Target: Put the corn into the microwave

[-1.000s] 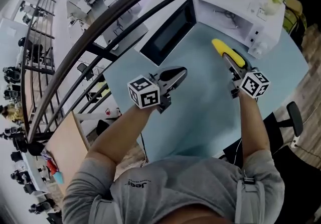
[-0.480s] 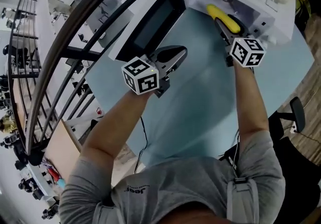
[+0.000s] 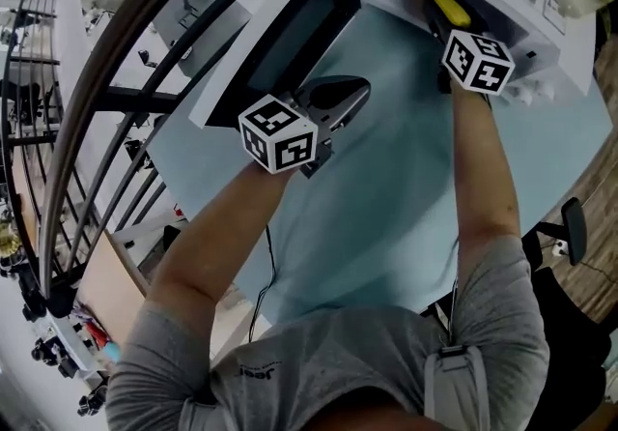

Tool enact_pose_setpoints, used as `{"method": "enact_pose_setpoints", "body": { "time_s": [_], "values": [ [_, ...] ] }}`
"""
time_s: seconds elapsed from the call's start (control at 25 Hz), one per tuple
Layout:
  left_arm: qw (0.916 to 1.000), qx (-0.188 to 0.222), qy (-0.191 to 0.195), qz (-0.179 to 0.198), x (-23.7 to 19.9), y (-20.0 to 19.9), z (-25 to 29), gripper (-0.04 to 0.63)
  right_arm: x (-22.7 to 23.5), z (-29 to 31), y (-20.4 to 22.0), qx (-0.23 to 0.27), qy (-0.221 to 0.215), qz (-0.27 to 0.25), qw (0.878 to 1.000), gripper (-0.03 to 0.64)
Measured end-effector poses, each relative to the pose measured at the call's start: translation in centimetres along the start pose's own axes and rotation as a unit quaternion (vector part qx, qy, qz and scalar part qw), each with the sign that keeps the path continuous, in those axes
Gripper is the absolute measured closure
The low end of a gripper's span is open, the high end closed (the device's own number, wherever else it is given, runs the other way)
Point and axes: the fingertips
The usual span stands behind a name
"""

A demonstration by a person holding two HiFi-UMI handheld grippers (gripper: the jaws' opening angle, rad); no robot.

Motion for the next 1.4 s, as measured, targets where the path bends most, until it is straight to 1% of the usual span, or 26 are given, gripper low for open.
{"method": "enact_pose_setpoints", "body": {
  "time_s": [0.12, 0.24, 0.4, 0.72, 1.0, 1.28, 1.36, 1.4],
  "values": [
    [0.9999, 0.009, -0.010, 0.005, -1.1, -0.7, 0.8, 0.566, 0.1, 1.5, -0.5, 0.000, 0.015, -0.017, 1.000, 0.362],
    [0.9996, 0.016, -0.023, 0.010, -2.2, -1.4, 1.9, 0.568, 0.4, 2.7, 0.0, -0.009, 0.030, -0.038, 0.999, 0.362],
    [0.9991, 0.022, -0.035, 0.011, -3.5, -2.2, 3.3, 0.569, 1.1, 3.6, 0.1, -0.013, 0.046, -0.040, 0.998, 0.362],
    [0.9993, 0.013, -0.030, 0.018, -4.4, -2.1, 5.0, 0.569, 2.2, 5.6, -0.6, -0.028, 0.074, -0.069, 0.994, 0.362],
    [0.9992, 0.009, -0.033, 0.020, -5.1, -1.6, 5.2, 0.569, 3.3, 6.2, -1.2, -0.033, 0.102, -0.123, 0.987, 0.361],
    [0.9993, 0.008, -0.031, 0.018, -5.5, -1.4, 5.5, 0.571, 3.9, 7.0, -0.3, -0.062, 0.111, -0.144, 0.981, 0.360],
    [0.9994, 0.007, -0.030, 0.017, -5.5, -1.4, 5.6, 0.571, 3.9, 7.2, 0.1, -0.076, 0.111, -0.163, 0.977, 0.360],
    [0.9994, 0.007, -0.030, 0.017, -5.6, -1.4, 5.6, 0.571, 3.8, 7.3, 0.6, -0.091, 0.110, -0.177, 0.974, 0.360]
  ]
}}
Point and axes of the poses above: the fingertips, and each gripper's own axes: z forward along the fingers, x to its right, y out of its underside, and after that the axes turned 15 degrees about y, right-handed
